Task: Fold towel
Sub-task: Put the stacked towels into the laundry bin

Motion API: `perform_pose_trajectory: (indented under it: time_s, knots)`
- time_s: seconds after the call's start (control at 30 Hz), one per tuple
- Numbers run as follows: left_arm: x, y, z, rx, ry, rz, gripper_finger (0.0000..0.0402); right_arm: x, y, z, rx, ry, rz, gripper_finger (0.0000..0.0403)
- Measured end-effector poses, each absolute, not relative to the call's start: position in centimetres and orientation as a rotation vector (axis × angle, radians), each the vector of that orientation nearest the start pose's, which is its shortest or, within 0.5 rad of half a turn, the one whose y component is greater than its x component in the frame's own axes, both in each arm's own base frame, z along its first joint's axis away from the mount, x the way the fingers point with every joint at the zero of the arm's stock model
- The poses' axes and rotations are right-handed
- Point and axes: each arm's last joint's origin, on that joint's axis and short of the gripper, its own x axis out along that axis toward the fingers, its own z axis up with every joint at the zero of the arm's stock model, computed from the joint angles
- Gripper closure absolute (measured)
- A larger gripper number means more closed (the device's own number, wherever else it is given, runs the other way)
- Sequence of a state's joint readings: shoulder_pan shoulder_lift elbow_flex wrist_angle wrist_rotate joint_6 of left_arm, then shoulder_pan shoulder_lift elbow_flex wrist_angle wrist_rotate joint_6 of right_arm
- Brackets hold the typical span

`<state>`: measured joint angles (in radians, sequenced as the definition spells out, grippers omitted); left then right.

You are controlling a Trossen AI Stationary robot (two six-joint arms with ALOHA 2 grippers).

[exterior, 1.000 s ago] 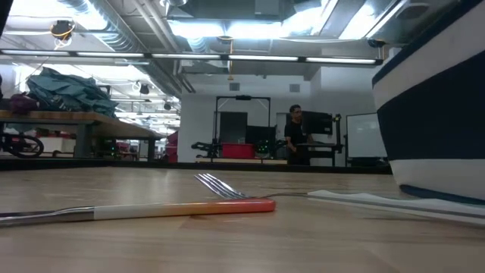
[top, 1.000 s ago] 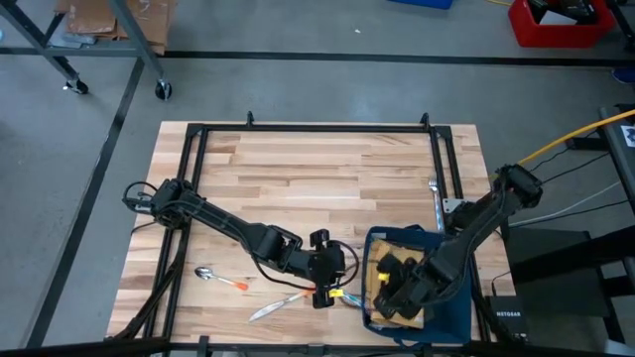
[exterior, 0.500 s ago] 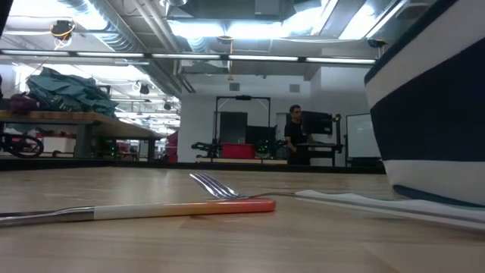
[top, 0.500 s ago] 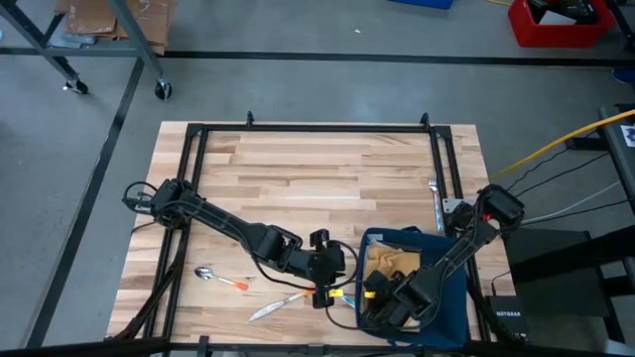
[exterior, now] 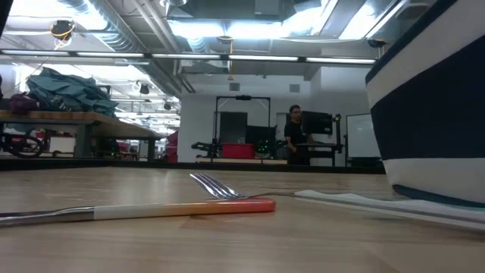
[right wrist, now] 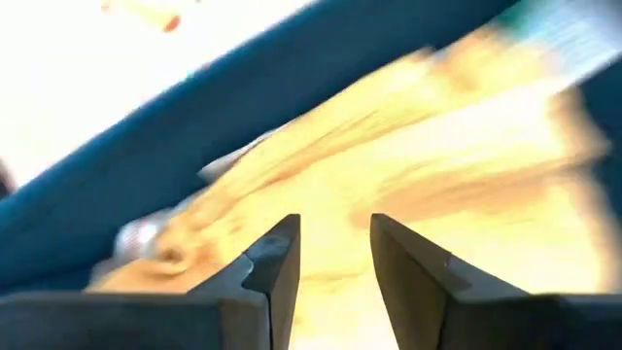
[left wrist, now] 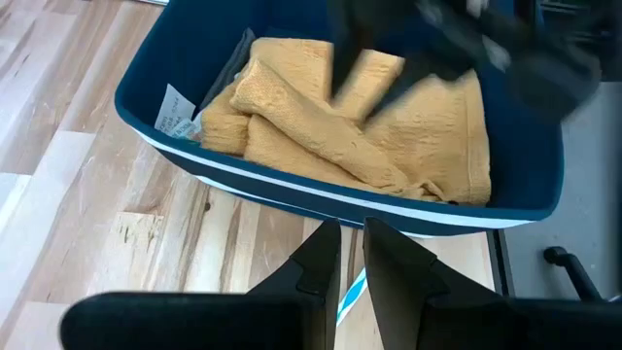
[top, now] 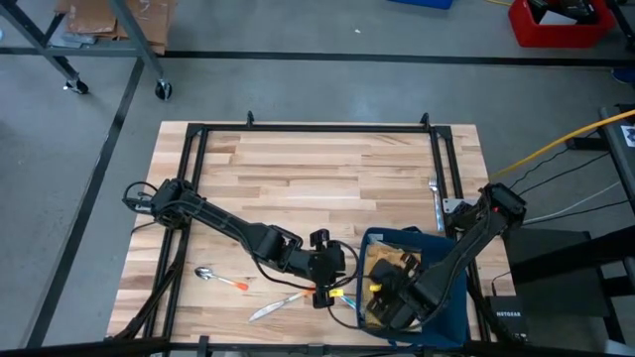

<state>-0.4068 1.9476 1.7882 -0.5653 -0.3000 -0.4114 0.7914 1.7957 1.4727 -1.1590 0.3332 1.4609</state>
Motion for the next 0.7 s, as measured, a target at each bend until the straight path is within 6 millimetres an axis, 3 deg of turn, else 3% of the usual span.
perform_pose_trajectory:
  time_s: [0.1, 0.27, 0.5, 0.7]
  knots:
    - [40.7, -16.6, 30.6, -0.144, 0.685, 0.039, 0.0359, 24.2, 22.7, 25.7, 0.362, 1.116, -0.622, 0.0272]
    - [40.7, -16.6, 30.6, -0.143, 0.688, 0.040, 0.0359, 24.4, 21.5, 25.6, 0.293, 1.087, -0.693, 0.0272]
    - [40.7, -16.6, 30.6, -0.142, 0.687, 0.042, 0.0359, 24.7, 19.4, 23.1, 0.259, 1.144, -0.787, 0.0272]
    - [40.7, -16.6, 30.6, -0.142, 0.687, 0.043, 0.0359, 24.2, 17.9, 19.6, 0.253, 1.195, -0.834, 0.0272]
